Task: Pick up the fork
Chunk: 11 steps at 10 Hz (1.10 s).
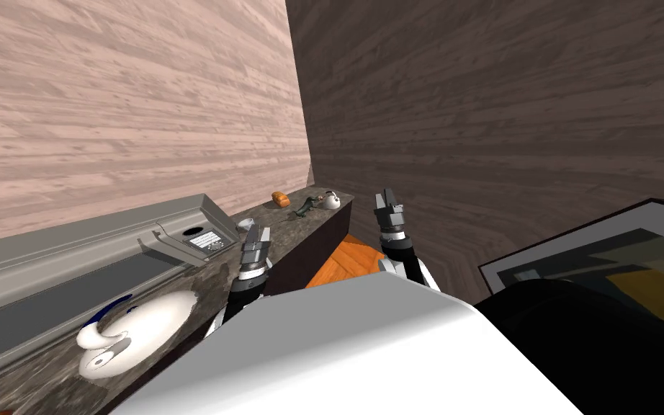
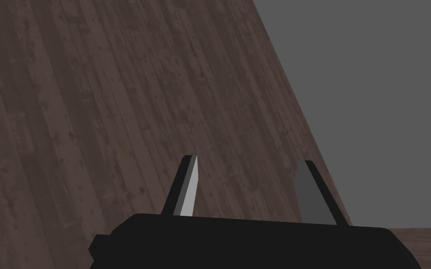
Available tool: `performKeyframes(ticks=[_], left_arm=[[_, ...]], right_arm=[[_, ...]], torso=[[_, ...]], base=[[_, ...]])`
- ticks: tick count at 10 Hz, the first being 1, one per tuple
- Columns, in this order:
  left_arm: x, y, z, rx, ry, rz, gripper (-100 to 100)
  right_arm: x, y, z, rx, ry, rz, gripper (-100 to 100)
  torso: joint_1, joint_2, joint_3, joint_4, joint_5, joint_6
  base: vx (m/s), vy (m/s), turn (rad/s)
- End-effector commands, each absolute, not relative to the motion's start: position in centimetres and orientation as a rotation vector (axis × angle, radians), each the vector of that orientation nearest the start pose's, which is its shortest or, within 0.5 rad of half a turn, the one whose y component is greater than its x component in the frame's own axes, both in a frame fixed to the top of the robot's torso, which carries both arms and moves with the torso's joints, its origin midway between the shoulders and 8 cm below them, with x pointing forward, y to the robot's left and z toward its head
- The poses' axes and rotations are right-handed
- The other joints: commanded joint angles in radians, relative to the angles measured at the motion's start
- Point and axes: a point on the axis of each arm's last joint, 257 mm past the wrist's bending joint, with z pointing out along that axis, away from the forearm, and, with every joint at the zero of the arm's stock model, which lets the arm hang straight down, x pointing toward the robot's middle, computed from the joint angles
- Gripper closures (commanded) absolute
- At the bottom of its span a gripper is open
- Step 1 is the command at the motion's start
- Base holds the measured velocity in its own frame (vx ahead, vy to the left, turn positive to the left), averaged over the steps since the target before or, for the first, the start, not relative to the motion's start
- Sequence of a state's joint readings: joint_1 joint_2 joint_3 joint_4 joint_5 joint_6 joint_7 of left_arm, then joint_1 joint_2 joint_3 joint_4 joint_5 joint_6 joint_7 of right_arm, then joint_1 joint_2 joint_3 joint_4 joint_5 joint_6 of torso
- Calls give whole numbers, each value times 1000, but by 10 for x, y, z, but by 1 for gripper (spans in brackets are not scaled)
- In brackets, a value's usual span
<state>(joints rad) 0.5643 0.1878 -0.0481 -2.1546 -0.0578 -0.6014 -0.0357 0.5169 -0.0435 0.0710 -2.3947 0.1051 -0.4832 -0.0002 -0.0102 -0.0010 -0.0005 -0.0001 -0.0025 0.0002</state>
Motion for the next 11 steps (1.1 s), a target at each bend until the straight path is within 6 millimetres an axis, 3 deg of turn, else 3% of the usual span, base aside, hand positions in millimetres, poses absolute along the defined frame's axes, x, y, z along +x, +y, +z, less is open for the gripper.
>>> performKeyframes(ticks=[1, 4, 5, 6, 7, 9, 10, 11], left_arm=[[345, 255, -63, -561, 946, -1248, -100], [337, 273, -135, -668, 1133, -1214, -100], [337, 273, -136, -654, 1151, -1212, -100], [330, 282, -164, -701, 1218, -1192, -100], [330, 282, -164, -694, 1226, -1191, -100], [309, 303, -217, -794, 1359, -1142, -100], [308, 305, -221, -785, 1384, -1133, -100], [292, 319, -250, -846, 1453, -1098, -100]], right_arm=[[326, -237, 63, 506, 649, 1319, 0], [326, -237, 63, 506, 649, 1319, 0], [326, -236, 63, 506, 649, 1320, 0], [326, -237, 63, 505, 649, 1319, 0], [326, -237, 63, 506, 649, 1319, 0], [326, -237, 63, 505, 649, 1319, 0], [326, -237, 63, 506, 649, 1319, 0], [326, -237, 63, 505, 649, 1319, 0]], torso=[[0, 0, 0, 0, 0, 0], [-6, -2, -1, 0, -1, 0], [-8, -1, -1, 0, -2, 0], [-3, 0, 0, 0, -1, 0], [-1, -1, -1, 0, 0, 0], [2, 0, 0, 0, 0, 0], [-2, 0, 0, 0, 0, 0], [0, -1, -1, 0, 0, 0]], base=[[26, -130, 5], [35, -238, 6], [11, -180, 6], [31, -165, -29], [26, -116, 2], [15, -170, -33], [32, -152, 9], [55, -151, -31]])
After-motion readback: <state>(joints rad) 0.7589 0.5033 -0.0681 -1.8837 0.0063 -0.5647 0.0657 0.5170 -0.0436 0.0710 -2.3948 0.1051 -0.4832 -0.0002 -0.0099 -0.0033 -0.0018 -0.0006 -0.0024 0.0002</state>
